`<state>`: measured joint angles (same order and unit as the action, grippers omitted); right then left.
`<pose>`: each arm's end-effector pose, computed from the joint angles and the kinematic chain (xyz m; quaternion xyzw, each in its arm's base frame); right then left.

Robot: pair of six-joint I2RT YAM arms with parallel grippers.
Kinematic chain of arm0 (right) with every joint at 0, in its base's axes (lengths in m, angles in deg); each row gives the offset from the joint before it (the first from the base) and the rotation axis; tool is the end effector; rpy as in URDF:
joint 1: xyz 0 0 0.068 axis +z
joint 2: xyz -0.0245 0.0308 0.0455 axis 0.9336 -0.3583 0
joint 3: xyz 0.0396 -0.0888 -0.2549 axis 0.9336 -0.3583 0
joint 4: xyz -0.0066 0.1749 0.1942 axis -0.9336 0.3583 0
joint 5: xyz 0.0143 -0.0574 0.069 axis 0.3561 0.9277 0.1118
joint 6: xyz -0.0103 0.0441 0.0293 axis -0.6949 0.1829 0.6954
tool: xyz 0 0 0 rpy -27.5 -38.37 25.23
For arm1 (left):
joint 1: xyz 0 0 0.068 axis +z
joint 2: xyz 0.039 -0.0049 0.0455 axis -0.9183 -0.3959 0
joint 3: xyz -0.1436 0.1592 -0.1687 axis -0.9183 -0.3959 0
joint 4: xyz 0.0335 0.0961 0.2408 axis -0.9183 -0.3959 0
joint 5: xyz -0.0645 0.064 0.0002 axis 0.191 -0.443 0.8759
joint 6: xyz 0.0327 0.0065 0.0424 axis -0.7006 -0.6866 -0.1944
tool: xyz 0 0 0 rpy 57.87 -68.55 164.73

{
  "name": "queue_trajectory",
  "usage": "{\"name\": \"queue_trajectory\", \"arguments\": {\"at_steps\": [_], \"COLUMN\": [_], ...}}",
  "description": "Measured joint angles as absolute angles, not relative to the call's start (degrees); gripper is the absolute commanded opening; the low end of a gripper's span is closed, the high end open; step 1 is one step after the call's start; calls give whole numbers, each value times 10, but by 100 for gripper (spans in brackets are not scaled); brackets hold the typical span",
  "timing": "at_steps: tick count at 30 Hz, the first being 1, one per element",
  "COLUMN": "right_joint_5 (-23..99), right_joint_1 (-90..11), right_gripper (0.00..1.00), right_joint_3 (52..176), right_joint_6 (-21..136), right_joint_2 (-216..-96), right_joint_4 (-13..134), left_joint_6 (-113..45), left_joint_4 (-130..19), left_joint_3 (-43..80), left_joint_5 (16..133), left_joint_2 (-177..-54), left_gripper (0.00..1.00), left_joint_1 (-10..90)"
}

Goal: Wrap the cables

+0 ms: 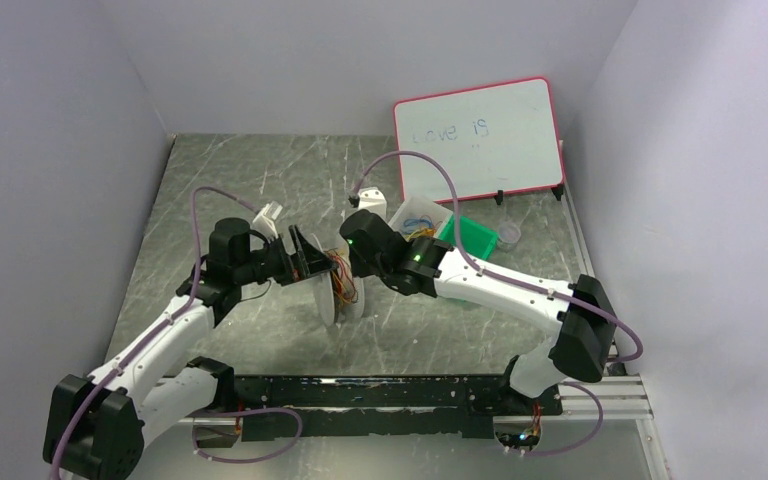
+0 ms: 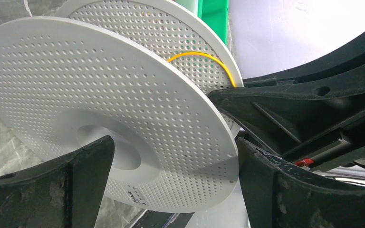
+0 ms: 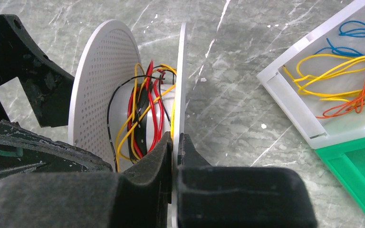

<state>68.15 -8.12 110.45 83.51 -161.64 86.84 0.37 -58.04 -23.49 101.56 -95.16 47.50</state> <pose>0.1759 0.2877 0.3024 -0.1400 0.8871 0.1708 0.4052 0.1919 -0.0886 0.2368 -0.0261 0.8217 -0.4888 0.2919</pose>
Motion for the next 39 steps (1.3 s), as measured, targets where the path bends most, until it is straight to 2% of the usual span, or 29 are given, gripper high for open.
{"name": "queue_trajectory", "arguments": {"at_steps": [8,22,39], "right_joint_5": [703,774,850], "right_joint_1": [-77,-75,-74], "right_gripper": [0,0,0], "right_joint_3": [1110,1161,1171], "right_joint_6": [833,850,928], "right_joint_2": [-1616,-1618,-1648], "right_joint_4": [881,945,990], "left_joint_6": [-8,-82,-154], "left_joint_4": [-629,-783,-850], "left_joint_3": [-218,-82,-74], "left_joint_5": [990,887,841], "left_joint_2": [-931,-907,-911], "left_gripper": [100,100,100], "left_joint_1": [475,478,478]}}
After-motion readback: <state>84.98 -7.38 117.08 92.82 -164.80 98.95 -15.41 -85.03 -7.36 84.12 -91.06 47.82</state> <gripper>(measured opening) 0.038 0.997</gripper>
